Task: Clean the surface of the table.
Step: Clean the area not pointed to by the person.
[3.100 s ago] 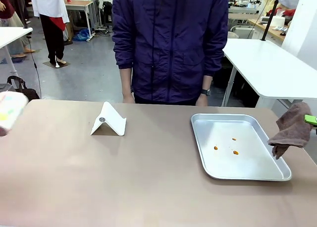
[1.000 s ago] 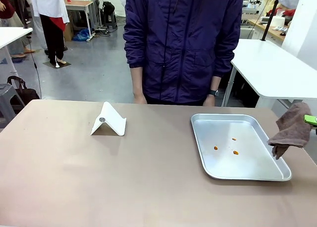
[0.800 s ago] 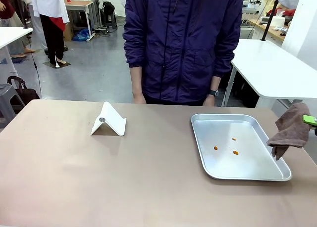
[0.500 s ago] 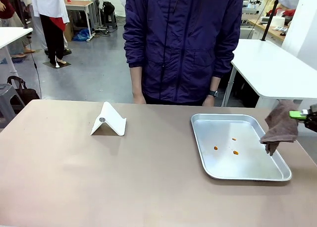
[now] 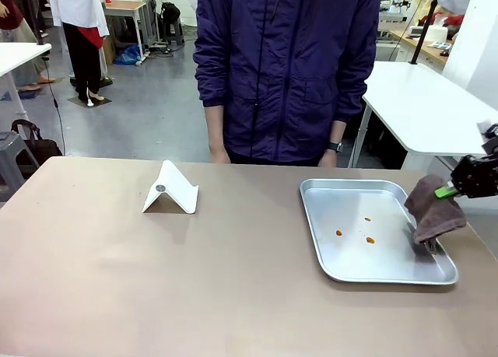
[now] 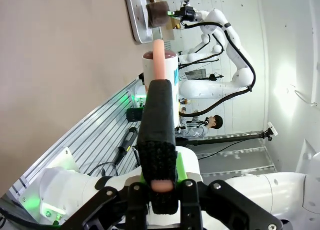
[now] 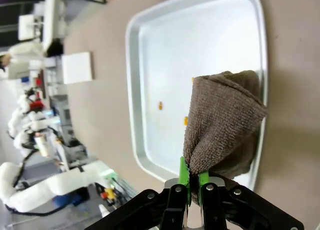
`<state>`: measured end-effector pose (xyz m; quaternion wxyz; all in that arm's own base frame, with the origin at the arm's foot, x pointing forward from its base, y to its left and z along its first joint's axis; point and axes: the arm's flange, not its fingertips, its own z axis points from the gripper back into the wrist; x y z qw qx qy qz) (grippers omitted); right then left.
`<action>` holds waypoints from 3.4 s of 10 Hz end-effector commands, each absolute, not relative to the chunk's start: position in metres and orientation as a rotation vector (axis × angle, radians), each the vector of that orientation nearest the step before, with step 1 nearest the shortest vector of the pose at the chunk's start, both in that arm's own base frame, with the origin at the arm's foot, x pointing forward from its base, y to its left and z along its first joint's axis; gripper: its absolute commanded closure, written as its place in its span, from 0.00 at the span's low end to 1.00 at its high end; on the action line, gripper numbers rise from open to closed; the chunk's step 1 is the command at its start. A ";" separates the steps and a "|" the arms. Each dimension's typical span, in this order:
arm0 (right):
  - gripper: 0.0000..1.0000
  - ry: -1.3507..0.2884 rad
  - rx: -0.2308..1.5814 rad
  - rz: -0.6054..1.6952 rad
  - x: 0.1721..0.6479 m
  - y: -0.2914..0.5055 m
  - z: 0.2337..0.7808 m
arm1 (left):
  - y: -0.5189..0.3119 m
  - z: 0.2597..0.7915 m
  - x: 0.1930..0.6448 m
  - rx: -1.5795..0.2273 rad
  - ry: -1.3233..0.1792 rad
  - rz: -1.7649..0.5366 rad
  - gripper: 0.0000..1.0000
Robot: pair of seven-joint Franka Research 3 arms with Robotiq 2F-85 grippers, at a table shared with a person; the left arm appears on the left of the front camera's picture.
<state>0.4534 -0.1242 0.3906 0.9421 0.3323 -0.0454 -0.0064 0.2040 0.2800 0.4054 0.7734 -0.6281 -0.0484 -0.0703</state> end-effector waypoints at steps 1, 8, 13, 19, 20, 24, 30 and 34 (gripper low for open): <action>0.93 -0.028 0.607 -0.023 0.479 -0.120 0.381 | 0.279 0.409 0.201 -1.368 -0.097 -0.147 0.79; 1.00 -0.007 0.470 0.011 0.515 -0.053 0.325 | 0.279 0.409 0.201 -1.368 -0.097 -0.147 0.79; 1.00 0.009 0.527 0.110 0.529 0.000 0.296 | 0.279 0.409 0.201 -1.368 -0.097 -0.147 0.79; 1.00 -0.031 0.635 0.291 0.511 0.073 0.287 | 0.279 0.409 0.201 -1.368 -0.097 -0.147 0.79; 1.00 -0.053 0.676 0.323 0.511 0.086 0.285 | 0.279 0.409 0.201 -1.368 -0.097 -0.147 0.79; 1.00 0.028 0.632 0.415 0.506 0.115 0.268 | 0.279 0.409 0.201 -1.368 -0.097 -0.147 0.79; 1.00 0.057 0.472 0.411 0.499 0.079 0.281 | 0.279 0.409 0.201 -1.368 -0.097 -0.147 0.79; 1.00 0.099 0.495 0.368 0.491 0.040 0.290 | 0.279 0.409 0.201 -1.368 -0.097 -0.147 0.79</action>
